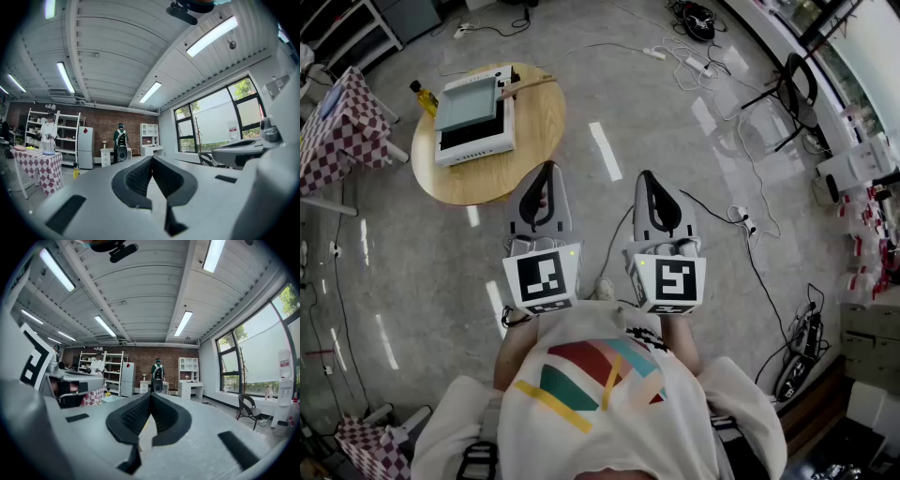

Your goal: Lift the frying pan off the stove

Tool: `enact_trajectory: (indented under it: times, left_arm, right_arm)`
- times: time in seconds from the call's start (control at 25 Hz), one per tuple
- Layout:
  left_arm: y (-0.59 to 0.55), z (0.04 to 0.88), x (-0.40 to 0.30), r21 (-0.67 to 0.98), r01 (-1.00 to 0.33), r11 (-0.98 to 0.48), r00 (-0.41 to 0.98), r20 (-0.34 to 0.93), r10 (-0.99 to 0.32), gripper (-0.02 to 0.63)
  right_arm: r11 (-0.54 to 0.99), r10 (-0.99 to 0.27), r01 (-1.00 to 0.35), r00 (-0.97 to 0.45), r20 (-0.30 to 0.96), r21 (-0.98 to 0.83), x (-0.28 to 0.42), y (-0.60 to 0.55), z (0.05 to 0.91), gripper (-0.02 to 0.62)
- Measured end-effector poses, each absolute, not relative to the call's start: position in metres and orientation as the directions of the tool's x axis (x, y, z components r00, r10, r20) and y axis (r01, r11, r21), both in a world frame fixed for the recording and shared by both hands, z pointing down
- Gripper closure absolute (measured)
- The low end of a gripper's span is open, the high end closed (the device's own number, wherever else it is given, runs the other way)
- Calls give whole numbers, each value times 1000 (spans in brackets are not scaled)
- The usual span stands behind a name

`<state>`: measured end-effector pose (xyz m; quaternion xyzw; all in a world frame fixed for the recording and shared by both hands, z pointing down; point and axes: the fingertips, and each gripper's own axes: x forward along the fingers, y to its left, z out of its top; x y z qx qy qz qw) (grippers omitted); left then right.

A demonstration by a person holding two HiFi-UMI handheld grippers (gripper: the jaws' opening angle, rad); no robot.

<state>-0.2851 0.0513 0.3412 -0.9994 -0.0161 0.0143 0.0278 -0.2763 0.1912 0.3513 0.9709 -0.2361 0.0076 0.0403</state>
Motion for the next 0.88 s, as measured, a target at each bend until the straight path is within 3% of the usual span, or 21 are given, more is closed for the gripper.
enact_trajectory:
  times: [0.24,0.44,0.88]
  left_arm:
    - [52,340,-286,-47,26,-999,999,-24,27,601]
    - [56,348,-282,135,69,-989,997,28,73,601]
    - [84,351,-265,107,56,-993,998,24,59,601]
  right_arm:
    - [-883,-461,-463,887,40,78,-276,195,353,601]
    - [-881,-465,-467,884,45,76,-275,201,357,601]
    - [-884,-462,-466,884,71,44,-258,238,371,601]
